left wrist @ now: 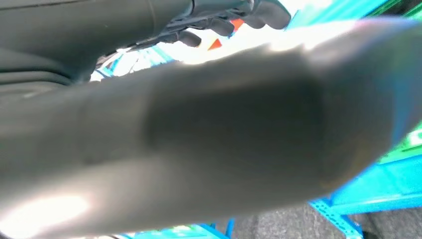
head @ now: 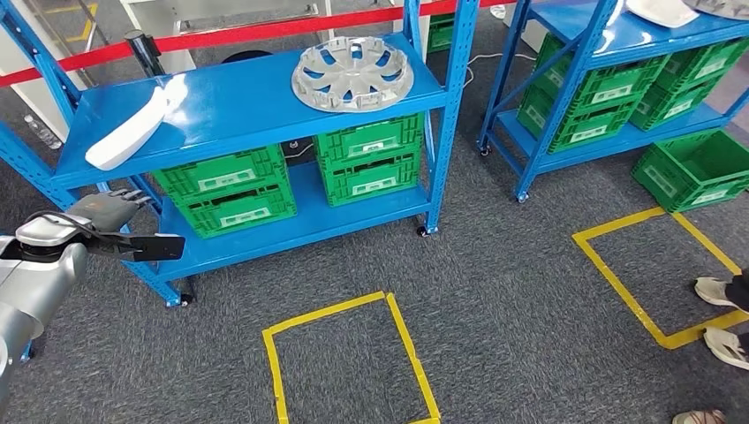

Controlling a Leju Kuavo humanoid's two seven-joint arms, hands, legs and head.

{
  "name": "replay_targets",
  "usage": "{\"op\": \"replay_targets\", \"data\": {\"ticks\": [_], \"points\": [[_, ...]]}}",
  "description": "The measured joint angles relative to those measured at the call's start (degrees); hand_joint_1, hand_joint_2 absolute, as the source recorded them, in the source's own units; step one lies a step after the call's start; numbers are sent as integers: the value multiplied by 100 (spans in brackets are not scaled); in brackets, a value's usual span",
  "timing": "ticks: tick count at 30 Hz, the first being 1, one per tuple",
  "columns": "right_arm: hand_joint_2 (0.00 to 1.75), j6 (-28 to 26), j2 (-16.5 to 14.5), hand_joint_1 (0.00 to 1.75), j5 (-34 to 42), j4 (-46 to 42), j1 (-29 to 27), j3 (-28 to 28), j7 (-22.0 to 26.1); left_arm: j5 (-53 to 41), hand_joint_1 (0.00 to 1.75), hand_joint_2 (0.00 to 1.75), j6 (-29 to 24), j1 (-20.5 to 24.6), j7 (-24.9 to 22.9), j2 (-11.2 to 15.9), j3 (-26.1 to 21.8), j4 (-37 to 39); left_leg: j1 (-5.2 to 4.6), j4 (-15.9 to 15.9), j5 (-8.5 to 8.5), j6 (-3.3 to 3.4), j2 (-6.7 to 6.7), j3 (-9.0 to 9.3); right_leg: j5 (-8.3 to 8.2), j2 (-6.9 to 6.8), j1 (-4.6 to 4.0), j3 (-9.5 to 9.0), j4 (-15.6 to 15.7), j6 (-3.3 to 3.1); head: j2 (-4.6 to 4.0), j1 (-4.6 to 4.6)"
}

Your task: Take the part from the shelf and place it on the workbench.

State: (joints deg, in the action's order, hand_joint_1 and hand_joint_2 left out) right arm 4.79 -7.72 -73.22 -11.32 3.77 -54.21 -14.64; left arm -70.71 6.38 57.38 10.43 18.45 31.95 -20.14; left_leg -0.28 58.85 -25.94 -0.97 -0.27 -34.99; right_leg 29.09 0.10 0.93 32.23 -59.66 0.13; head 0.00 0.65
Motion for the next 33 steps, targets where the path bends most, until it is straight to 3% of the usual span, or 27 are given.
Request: {"op": "replay_targets", "data": {"ticks": [3,4,7,8,9,12,13,14,16,18,20,22,23,24,25,28,29,30,33], "points": [[0,0,-3,0,0,0,2,-2,3,-6,0,0,1,3,0,-2,0,-14,26,-52,-47,127,-19,122,23,-3,3,76,-220,77,0,-10],[0,0,-4,0,1,0,7,-2,22,-7,0,0,1,9,0,-7,0,-19,31,-64,-70,161,-22,174,82,-3,7,217,-464,92,0,-13],[0,0,-5,0,0,0,-6,-2,103,-7,0,0,1,-3,1,-25,0,-17,16,-67,-196,208,-26,296,389,1,0,929,-1451,119,0,-20],[0,0,-5,0,0,0,-18,-2,113,-7,0,0,1,-21,1,-31,0,-17,11,-67,-248,207,-31,353,414,1,-4,1097,-1577,117,0,-20],[0,0,-4,0,0,0,-31,-2,112,-7,0,0,0,-34,1,-38,0,-17,9,-66,-304,200,-37,423,329,1,-5,1154,-1484,110,0,-20],[0,0,-3,0,-2,0,-61,-2,119,-8,0,0,-2,-41,0,-59,0,-14,5,-59,-507,151,-45,653,-402,-6,-18,912,-421,65,0,-20],[0,0,-3,0,-3,0,-66,-2,133,-10,0,0,-2,-37,-1,-66,0,-11,-1,-63,-571,119,-49,705,-562,-9,-33,830,-168,38,0,-16],[0,0,-3,0,-4,0,-73,-2,150,-13,0,0,-2,-38,-2,-70,1,-11,-4,-76,-615,81,-56,744,-638,-10,-48,783,-46,5,0,-16],[0,0,-4,0,-5,0,-69,-3,163,-19,0,0,-5,-31,-4,-70,2,-18,-8,-54,-615,-5,-70,805,-575,-12,-57,694,-15,-83,0,-15],[0,0,-4,0,-9,0,-57,-3,154,-21,0,0,-14,-23,-6,-57,2,-31,2,269,-511,-69,-54,665,-524,-7,-35,565,37,-171,0,-11],[0,0,-3,0,-19,0,-51,-3,160,-20,0,0,-20,-22,-11,-37,2,-35,23,920,-530,-118,-26,228,-438,1,-20,416,84,-220,0,-9],[0,0,-2,0,-37,0,-57,-4,165,-19,0,0,-21,-44,-14,-19,2,-28,45,1451,-842,-159,-14,-253,-313,10,-18,259,100,-230,0,-11],[0,0,-2,0,-46,0,-62,-4,164,-20,0,0,-21,-59,-13,-11,2,-26,54,1528,-1003,-174,-10,-420,-241,16,-18,170,101,-226,0,-9],[0,0,-2,0,-53,0,-65,-4,163,-20,0,0,-21,-69,-10,-5,2,-23,59,1451,-1059,-177,-7,-510,-168,21,-18,76,101,-221,0,-9],[0,0,-2,0,-58,0,-68,-4,163,-20,0,0,-21,-72,-8,3,2,-22,62,1231,-955,-171,-5,-525,-93,24,-17,-23,101,-214,0,-10],[0,1,-2,0,-63,0,-66,-4,172,-20,0,0,-20,-68,-1,35,2,-11,50,216,45,-104,6,-372,124,33,-28,-269,95,-160,0,-7],[0,1,-2,0,-64,0,-65,-5,184,-20,0,0,-18,-69,1,48,2,-7,37,22,283,-73,5,-331,182,35,-34,-308,101,-125,0,-5],[0,1,-1,0,-65,0,-64,-5,196,-19,0,0,-18,-68,1,52,2,-4,28,-55,382,-38,2,-314,213,36,-41,-337,92,-88,0,-5],[0,1,4,0,-67,0,-51,-6,214,-12,0,0,-18,-48,-6,62,3,-20,42,-80,355,60,-25,-212,209,25,-45,-285,-109,-10,0,-12]]}}
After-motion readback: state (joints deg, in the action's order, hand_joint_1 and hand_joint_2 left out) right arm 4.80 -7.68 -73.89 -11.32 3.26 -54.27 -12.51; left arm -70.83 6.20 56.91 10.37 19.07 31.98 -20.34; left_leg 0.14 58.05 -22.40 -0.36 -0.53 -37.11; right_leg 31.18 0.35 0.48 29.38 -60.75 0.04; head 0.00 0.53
